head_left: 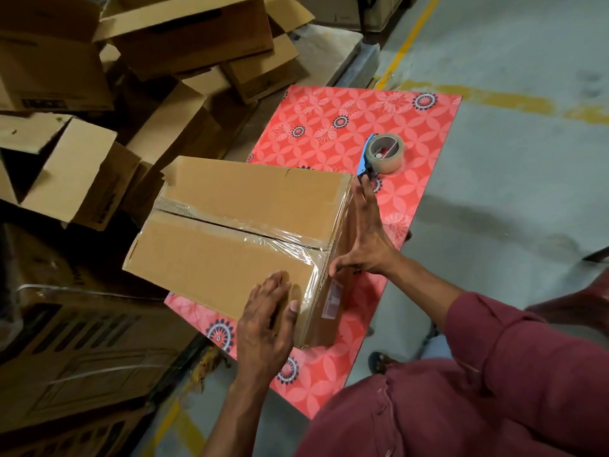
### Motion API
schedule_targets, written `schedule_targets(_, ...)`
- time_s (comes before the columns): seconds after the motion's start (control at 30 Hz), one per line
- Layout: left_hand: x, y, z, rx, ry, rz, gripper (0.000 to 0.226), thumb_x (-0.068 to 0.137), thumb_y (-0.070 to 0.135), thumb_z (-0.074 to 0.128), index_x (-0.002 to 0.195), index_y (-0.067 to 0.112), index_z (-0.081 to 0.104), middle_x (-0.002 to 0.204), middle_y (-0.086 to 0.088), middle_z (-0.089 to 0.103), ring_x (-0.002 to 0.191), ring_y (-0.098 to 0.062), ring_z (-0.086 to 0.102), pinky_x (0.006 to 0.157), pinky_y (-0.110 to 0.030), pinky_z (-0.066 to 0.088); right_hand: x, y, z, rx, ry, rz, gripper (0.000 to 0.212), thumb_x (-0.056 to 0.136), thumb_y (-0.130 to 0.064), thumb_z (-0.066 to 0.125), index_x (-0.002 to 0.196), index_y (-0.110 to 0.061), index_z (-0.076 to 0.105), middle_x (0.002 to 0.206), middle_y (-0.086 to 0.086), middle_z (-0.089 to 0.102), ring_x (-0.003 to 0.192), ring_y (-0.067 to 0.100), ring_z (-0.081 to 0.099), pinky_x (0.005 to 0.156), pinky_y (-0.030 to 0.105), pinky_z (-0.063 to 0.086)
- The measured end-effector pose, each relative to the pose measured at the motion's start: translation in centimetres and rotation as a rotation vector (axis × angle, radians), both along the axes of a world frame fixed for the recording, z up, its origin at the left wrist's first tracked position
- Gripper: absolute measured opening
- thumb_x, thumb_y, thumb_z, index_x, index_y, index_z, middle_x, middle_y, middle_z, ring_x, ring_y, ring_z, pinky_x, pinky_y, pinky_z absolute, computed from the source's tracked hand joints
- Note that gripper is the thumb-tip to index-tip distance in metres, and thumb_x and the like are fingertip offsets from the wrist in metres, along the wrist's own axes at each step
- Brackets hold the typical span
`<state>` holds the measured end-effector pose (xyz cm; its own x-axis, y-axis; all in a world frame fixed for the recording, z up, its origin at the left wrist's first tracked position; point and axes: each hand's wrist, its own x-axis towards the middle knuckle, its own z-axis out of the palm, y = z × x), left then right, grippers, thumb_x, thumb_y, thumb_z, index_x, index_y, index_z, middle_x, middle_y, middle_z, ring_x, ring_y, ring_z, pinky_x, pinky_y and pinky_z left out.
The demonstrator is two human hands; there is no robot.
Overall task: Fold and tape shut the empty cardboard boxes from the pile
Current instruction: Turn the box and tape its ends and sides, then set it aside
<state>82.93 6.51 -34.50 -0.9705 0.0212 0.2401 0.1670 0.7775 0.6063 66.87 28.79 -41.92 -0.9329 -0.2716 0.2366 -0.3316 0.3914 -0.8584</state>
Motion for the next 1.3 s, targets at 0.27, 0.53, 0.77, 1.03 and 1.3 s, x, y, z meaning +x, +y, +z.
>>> schedule_targets(0.27,2.3,-1.6,0.1,-0.077,0.037,-0.082,0.038,0.101,0.023,0.055,0.133,0.007,0.069,0.150,-0.002,0.058,0.147,-0.021,0.047,0.118,-0.064,0.035,2.2,-1.0,3.5,0.095,0.316,0.100,0.160,0.039,-0.086,0.081,0.158,-0.003,0.012,0.162,0.041,-0.003,0.155,0.051,-0.004,0.119,0.075,0.008)
schedule_targets(0.53,3.2,-2.1,0.0,-0.125,-0.056,-0.173,0.070,0.090,0.047,0.070,0.147,0.010,0.056,0.162,-0.008,0.044,0.153,-0.026,0.037,0.121,-0.064,0.031,5.6,1.3,-1.9,0.427,0.290,0.192,0.148,0.060,-0.088,0.072,0.164,-0.025,-0.012,0.166,0.035,0.000,0.155,0.050,0.007,0.116,0.076,0.017)
schedule_targets(0.77,3.0,-3.1,0.5,-0.244,-0.112,-0.277,0.102,0.076,0.062,0.085,0.156,0.012,0.046,0.169,-0.008,0.030,0.158,-0.028,0.026,0.126,-0.058,0.022,6.9,-2.9,3.1,0.219,0.436,0.246,0.136,0.061,-0.082,0.077,0.159,-0.012,0.014,0.164,0.038,0.005,0.156,0.049,0.005,0.121,0.071,0.008)
schedule_targets(1.03,2.8,-3.4,0.0,-0.306,-0.099,-0.270,0.100,0.078,0.056,0.086,0.157,0.013,0.044,0.168,-0.006,0.033,0.157,-0.023,0.027,0.128,-0.048,0.023,6.2,-1.8,1.0,0.412,0.463,0.364,0.130,0.067,-0.085,0.072,0.161,-0.016,0.015,0.168,0.028,0.012,0.158,0.039,0.013,0.119,0.073,0.014)
schedule_targets(1.3,2.7,-3.1,-0.1,-0.319,-0.067,-0.226,0.095,0.080,0.056,0.082,0.156,0.012,0.046,0.166,-0.005,0.038,0.155,-0.020,0.032,0.126,-0.046,0.027,7.0,-1.6,2.3,0.399,0.442,0.279,0.127,0.071,-0.090,0.062,0.163,-0.016,0.015,0.171,0.018,0.014,0.159,0.037,0.003,0.119,0.075,0.004)
